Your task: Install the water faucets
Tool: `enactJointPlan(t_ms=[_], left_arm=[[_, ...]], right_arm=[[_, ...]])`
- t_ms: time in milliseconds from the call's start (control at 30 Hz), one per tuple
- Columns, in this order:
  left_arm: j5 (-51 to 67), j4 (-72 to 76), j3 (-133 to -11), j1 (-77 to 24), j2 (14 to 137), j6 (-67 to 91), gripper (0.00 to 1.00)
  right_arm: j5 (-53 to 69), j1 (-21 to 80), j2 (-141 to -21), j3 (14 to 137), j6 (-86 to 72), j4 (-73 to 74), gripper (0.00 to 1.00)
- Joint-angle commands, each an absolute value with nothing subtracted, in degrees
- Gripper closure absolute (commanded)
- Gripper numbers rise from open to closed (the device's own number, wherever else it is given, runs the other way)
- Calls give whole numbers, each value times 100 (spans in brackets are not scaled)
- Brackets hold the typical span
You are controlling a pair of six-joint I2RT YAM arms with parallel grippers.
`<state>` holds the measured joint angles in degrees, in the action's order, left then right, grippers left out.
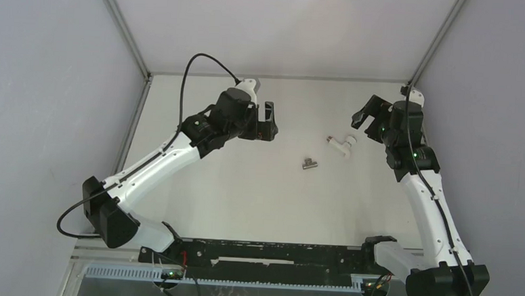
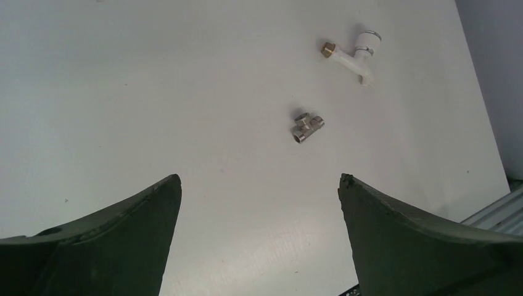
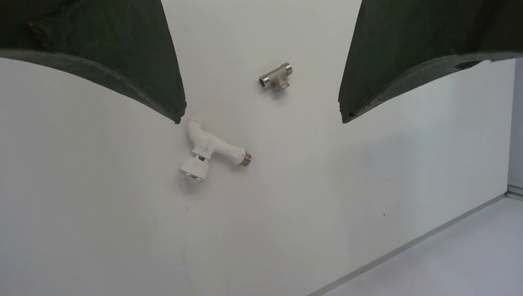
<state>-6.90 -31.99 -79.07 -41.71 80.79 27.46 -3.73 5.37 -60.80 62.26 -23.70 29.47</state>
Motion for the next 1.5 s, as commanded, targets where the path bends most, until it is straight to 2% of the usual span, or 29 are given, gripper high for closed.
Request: enactJointPlan(t_ms=[0, 200, 267, 333, 467, 633, 767, 900, 1033, 1267, 1467], left_arm=[[-1442, -3302, -8174, -4160, 7885, 2778, 0], [-1853, -3509, -8093, -4143, 7668, 2358, 0], [-1881, -3219, -7634, -4141, 7488, 2198, 0], [-1904, -2998, -7231, -4167, 7307, 2206, 0], [-1831, -2314, -6155, -4504, 6923, 2403, 0], [-1880, -2158, -5529, -4970, 6981, 3062, 0], [-1820, -2016, -5144, -4993, 6975, 3364, 0], [-1846, -2202, -5147, -4883, 6958, 3236, 0], [-1665, -2632, -5422, -4548, 6939, 3236, 0], [-1459, -2545, -5225, -4080, 6537, 3550, 0], [-1317, -2589, -5130, -3946, 6463, 3655, 0]], right_arm=[[-330, 424, -5880, 6123, -2485, 2876, 1], [-529, 439, -5970, 6082, -2732, 2877, 2], [-787, 570, -6028, 6078, -2797, 2923, 3], [-1274, 810, -6111, 6070, -2878, 3025, 1], [-951, 931, -6663, 6198, -3031, 3600, 0], [-1059, 1237, -7349, 6040, -3142, 3964, 0], [-1283, 1214, -7689, 5967, -3489, 3976, 9], [-976, 1202, -7873, 5962, -3452, 3751, 15], [-978, 1653, -8177, 5948, -3565, 3578, 15], [-603, 2570, -9160, 6263, -3567, 3274, 16], [-604, 2762, -9855, 6464, -3730, 3191, 19]])
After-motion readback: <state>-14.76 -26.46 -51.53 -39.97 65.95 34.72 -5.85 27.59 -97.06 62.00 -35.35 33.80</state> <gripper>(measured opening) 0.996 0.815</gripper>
